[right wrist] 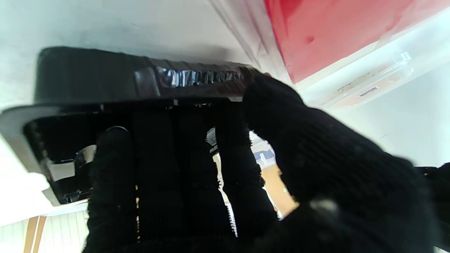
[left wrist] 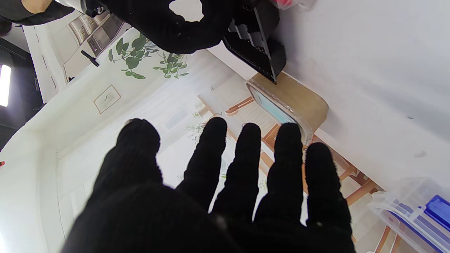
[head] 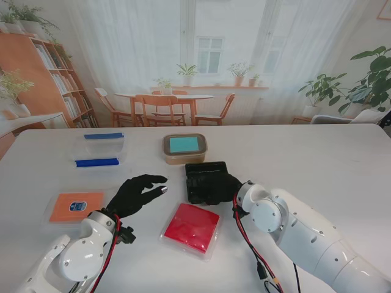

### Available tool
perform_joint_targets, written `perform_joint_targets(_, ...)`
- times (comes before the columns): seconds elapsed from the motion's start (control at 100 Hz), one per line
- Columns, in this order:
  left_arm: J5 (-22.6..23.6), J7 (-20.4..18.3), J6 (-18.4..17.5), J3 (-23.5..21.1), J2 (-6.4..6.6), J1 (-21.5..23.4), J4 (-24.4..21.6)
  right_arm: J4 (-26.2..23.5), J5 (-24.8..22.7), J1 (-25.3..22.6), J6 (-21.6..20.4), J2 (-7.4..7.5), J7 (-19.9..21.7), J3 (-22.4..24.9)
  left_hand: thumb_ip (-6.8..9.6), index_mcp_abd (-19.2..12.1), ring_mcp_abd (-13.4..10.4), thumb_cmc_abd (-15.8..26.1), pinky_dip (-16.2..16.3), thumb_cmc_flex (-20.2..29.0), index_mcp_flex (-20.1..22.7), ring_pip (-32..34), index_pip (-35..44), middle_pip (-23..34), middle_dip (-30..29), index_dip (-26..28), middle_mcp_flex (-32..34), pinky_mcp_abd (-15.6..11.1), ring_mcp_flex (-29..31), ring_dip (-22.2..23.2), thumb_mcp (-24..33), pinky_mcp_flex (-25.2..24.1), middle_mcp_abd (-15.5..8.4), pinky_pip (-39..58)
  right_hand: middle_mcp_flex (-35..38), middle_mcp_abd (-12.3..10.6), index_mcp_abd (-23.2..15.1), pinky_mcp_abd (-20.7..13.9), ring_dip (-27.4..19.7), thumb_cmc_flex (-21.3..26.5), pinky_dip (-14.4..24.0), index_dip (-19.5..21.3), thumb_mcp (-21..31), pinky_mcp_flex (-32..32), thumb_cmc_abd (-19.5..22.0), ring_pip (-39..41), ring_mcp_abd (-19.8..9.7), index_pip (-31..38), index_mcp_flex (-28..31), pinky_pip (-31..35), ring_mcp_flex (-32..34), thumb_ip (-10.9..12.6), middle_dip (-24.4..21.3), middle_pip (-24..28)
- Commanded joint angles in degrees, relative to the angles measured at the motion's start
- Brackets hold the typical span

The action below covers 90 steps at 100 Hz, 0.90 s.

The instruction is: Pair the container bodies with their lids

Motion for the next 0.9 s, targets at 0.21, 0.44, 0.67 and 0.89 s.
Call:
perform_joint_targets(0.21,-0.19,-0.09,-0.07,0.36,-0.12,-0.03,0.21,-2.65,0.05,-2.2,1.42,0.19,0.58,2.14,0.54,-1.49,-1.29,-0.13,0.15,1.06,-0.31,-1.43,-0.5,-0.6,-0.52,0.49,-0.14,-1.65,-1.15,-0.14,-0.74,-0.61,-1.84,-0.57,-5.91,-0.12,-1.1,-3.05,1.12,-5.0,2.62,4.9,-1.46,-1.68,3.79,-1.94,1.06,-9.05,-1.45,4.04,-5.88,2.05,-0.61,-0.1)
perform_joint_targets(0.44,-0.37,-0.59,0.12,0.47,-0.03,-0.24,0.29,-9.96,-0.08,-8.46,6.49,0.64,1.25,8.08,0.53,-1.28,-1.06,-0.11,0.34,1.01,0.14,-1.16,-0.32,-0.44,-0.46,0.55,0.39,-1.48,-0.67,-0.04,-0.76,-0.03,-1.59,-0.17,-14.6,-0.6,-1.41,-4.08,0.96,-9.59,3.56,12.73,-5.41,-3.77,9.31,-4.89,1.13,-20.4,-4.78,4.17,-12.72,6.53,-1.26,-2.27)
perform_joint_targets(0.67,-0.07,-2.36,0.94,0.34,0.34,-0.48,0.35,-21.17,0.03,-19.17,16.4,1.09,2.69,16.73,0.51,1.19,1.33,-0.02,3.48,0.6,3.19,3.6,0.05,1.39,0.63,0.59,4.71,-0.41,2.97,2.27,-0.89,3.45,0.04,6.2,-13.6,3.23,2.74,-4.15,2.77,-10.01,4.42,12.39,-13.87,3.68,16.49,-0.59,4.52,-23.7,-4.41,9.86,-7.47,7.69,-2.36,-3.52)
perform_joint_targets(0.89,-0.62,-8.09,3.8,0.39,1.37,-1.36,-0.28,-30.24,-1.46,-27.72,23.91,2.17,7.59,22.57,0.23,4.62,8.27,1.99,26.62,-1.94,9.33,26.65,1.36,14.71,12.19,0.28,15.44,0.63,12.98,17.89,-1.28,20.83,2.54,22.36,-9.6,8.43,8.94,-6.28,4.0,-10.5,0.98,11.22,-20.98,15.61,22.75,7.5,6.79,-25.49,-2.65,18.77,0.59,8.54,-0.96,-0.59)
